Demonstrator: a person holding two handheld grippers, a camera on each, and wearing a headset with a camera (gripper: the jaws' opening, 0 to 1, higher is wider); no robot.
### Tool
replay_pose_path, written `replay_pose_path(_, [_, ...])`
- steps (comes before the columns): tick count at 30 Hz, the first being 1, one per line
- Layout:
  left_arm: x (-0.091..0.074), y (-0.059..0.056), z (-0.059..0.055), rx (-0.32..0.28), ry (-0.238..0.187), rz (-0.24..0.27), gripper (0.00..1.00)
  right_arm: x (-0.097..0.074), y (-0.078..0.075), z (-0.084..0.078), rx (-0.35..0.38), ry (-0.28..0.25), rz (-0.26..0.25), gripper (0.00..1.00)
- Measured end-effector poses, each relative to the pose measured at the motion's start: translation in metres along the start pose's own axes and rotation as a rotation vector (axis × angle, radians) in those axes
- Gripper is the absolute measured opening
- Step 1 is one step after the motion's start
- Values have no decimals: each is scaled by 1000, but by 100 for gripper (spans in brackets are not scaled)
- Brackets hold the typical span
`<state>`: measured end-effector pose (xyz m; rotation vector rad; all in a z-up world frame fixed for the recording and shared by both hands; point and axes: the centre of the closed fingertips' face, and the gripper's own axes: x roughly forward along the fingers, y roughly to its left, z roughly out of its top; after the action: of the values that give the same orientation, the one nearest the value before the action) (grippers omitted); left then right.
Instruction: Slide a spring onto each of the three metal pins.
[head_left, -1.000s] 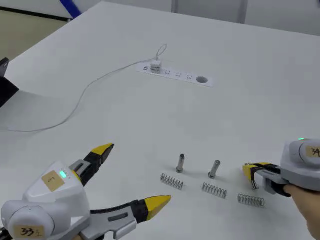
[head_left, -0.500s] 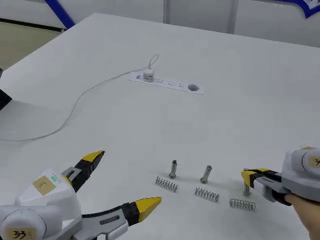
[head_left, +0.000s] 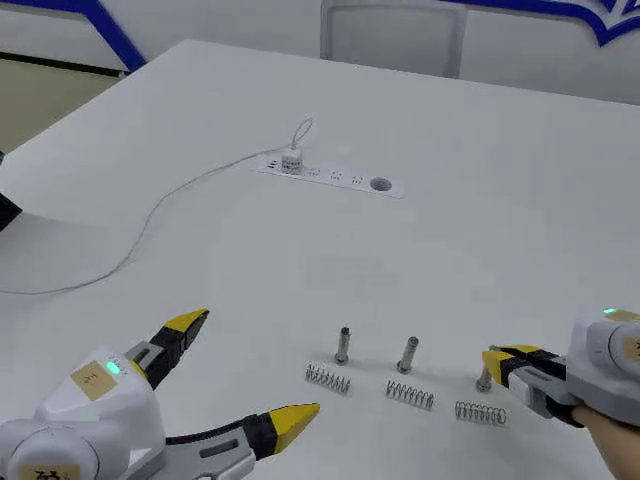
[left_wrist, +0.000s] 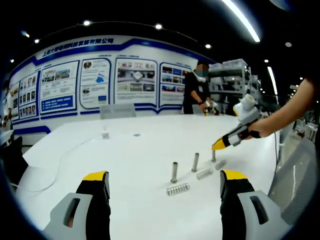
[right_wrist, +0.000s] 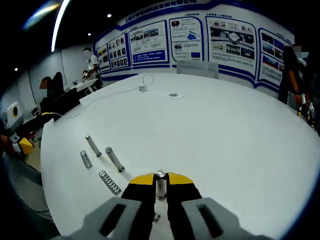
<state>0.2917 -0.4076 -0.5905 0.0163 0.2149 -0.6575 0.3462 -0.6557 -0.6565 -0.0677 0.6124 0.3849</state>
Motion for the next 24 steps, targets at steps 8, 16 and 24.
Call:
replay_pose_path(8, [0,-1,0,-1,-1,-4,94,-10,7,-5,-69,-85,-19,9])
replay_pose_path(16, [1,-4,-2,10,11,-15,94,-11,4,-4,-62,-78,2,9])
replay_pose_path(24, [1,-5,-3,10,15,-19,95,-29,-14,10,-26,-114,60,20])
